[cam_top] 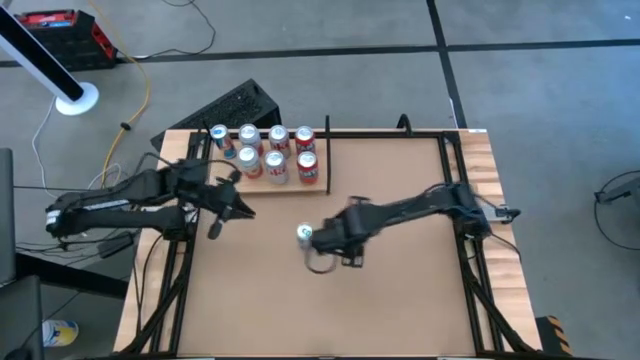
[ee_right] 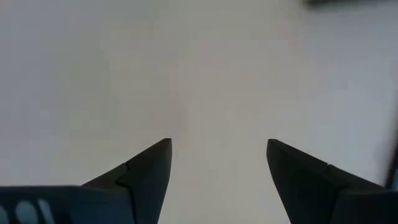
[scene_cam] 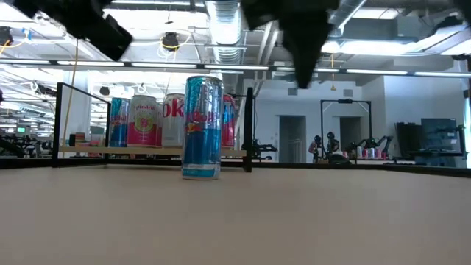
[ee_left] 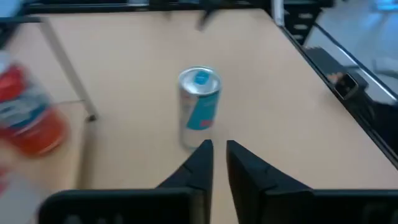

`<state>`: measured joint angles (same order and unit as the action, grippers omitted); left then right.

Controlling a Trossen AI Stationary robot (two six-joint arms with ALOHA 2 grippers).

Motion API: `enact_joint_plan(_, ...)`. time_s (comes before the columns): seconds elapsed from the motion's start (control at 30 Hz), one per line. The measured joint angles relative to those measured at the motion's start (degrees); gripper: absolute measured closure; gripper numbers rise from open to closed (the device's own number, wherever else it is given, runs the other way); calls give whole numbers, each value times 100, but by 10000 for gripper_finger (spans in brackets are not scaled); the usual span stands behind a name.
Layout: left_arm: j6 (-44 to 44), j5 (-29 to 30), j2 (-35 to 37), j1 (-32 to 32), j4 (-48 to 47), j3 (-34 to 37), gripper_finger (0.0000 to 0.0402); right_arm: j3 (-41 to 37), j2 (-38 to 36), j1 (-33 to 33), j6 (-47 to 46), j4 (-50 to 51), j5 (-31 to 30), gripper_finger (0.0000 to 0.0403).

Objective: Place canned beverage on shelf
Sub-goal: Put the blue soda can on the shelf aligned with other blue soda can

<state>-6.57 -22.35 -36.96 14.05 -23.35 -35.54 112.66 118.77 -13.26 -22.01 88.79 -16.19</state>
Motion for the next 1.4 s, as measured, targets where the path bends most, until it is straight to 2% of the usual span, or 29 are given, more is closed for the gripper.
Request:
enact_joint_plan(0.1, -413, -23, -358, -150, 616, 163, 348, -1346, -980, -289, -1069, -231, -626, 117)
enact_joint_plan(0.17, -619, 201, -527, -205, 1104, 171, 326, -2257, -1651, -534, -1885, -586, -906, 117)
enact_joint_plan(0.33, -624, 319, -1037, -413, 2151, 171, 254, -4287, -2884, -1274, -3523, -2372, -1489, 117)
enact_joint_plan(0.43, -621, 443, -1434, -648, 2559, 169, 203, -5219, -3301, -1713, -3782, -3721, -2036, 117)
enact_joint_plan(0.57, -605, 998, -2095, -1008, 3220, 171, 137, -6034, -3377, -2129, -3473, -5398, -2686, 117)
enact_joint_plan(0.67, -434, 1482, -2555, -1222, 3891, 169, 98, -6315, -3275, -2345, -3319, -6271, -3058, 117)
enact_joint_plan(0.73, -336, 1529, -2796, -1317, 4168, 169, 80, -6422, -3108, -2412, -3295, -6709, -3330, 117)
enact_joint_plan(0.8, -319, 1521, -2990, -1419, 4252, 157, 70, -6415, -2986, -2440, -3176, -6686, -3262, 117)
enact_joint_plan(1.0, -328, 1533, -3401, -1653, 4367, 55, 66, -6356, -2947, -2371, -3488, -6585, -2998, 117)
enact_joint_plan(1.27, -72, 1566, -4021, -1732, 5370, 49, 65, -6356, -2945, -2330, -3637, -6712, -2893, 117)
enact_joint_plan(1.4, -22, 1818, -4332, -1732, 5678, 51, 65, -6356, -2945, -2330, -3662, -6739, -2891, 117)
